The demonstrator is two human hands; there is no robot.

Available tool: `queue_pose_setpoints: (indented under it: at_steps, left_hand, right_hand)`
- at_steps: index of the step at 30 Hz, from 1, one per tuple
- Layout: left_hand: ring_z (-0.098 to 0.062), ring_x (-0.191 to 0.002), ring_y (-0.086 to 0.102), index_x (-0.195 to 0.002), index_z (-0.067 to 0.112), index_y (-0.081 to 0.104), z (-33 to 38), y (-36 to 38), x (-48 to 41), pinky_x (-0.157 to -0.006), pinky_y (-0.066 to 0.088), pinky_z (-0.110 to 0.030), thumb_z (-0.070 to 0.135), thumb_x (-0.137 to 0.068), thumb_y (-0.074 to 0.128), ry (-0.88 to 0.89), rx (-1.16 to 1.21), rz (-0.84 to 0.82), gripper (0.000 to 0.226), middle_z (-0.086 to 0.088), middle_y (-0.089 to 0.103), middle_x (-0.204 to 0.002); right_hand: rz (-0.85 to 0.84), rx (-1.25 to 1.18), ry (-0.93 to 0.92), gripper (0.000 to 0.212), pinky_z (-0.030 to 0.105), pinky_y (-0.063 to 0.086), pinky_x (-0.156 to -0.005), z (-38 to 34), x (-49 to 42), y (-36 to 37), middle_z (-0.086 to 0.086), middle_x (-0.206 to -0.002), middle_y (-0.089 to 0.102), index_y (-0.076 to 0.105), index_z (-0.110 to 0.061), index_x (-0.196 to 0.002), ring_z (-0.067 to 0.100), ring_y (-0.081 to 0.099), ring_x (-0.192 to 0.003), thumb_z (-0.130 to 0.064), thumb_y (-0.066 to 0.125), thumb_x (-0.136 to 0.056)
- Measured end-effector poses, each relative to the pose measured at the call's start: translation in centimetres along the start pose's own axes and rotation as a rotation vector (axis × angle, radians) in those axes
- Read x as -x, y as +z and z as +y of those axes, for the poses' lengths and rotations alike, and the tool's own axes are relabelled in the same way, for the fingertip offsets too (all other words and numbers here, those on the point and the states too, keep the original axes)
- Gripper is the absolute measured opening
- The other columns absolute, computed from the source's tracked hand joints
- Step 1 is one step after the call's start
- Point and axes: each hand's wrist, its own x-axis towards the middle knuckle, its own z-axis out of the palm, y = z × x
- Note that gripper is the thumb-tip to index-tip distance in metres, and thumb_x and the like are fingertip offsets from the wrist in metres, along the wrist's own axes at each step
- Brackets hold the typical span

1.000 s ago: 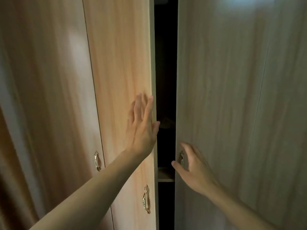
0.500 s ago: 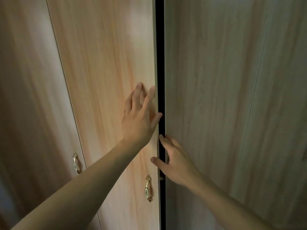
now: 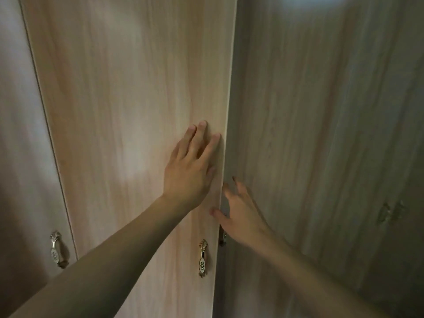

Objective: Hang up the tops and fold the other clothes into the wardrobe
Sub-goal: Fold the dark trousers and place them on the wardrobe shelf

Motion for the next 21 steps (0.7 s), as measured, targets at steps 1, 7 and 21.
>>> queue_pose_setpoints:
  at_steps: [1,7,21]
  left_hand:
    - [-0.029,-0.154,0.0,-0.159,0.03,0.01,-0.2,0.3,0.1,-0.119,0.015,-0.046,0.046,-0.099,0.049,0.004,-0.013,-0.019,0.074,-0.005,-0.001,-0.168]
    - [-0.03,-0.154,-0.009,-0.16,0.029,0.001,-1.0,2.1,0.0,-0.123,0.011,-0.05,0.052,-0.096,0.049,0.033,-0.071,-0.068,0.083,-0.006,-0.011,-0.167]
    - [-0.031,-0.154,-0.005,-0.16,0.026,0.007,-1.9,7.1,-1.9,-0.122,0.017,-0.053,0.054,-0.086,0.066,-0.014,-0.192,-0.041,0.099,-0.009,-0.006,-0.168]
  right_hand:
    - [0.023,0.06,-0.014,0.067,0.041,0.035,-0.114,0.2,-0.4,0.1,0.011,-0.161,0.013,0.032,-0.019,-0.15,0.032,0.028,-0.144,-0.047,0.054,-0.094]
    - [0.217,0.171,-0.061,0.061,0.04,0.033,-0.112,1.6,-3.8,0.2,0.012,-0.159,0.02,0.038,-0.021,-0.147,0.029,0.028,-0.144,-0.043,0.057,-0.094]
    - [0.292,0.244,-0.137,0.136,0.052,0.002,-0.123,5.1,-13.5,-0.6,0.013,-0.158,-0.034,-0.022,-0.011,-0.153,0.028,-0.032,-0.145,-0.076,0.065,-0.071]
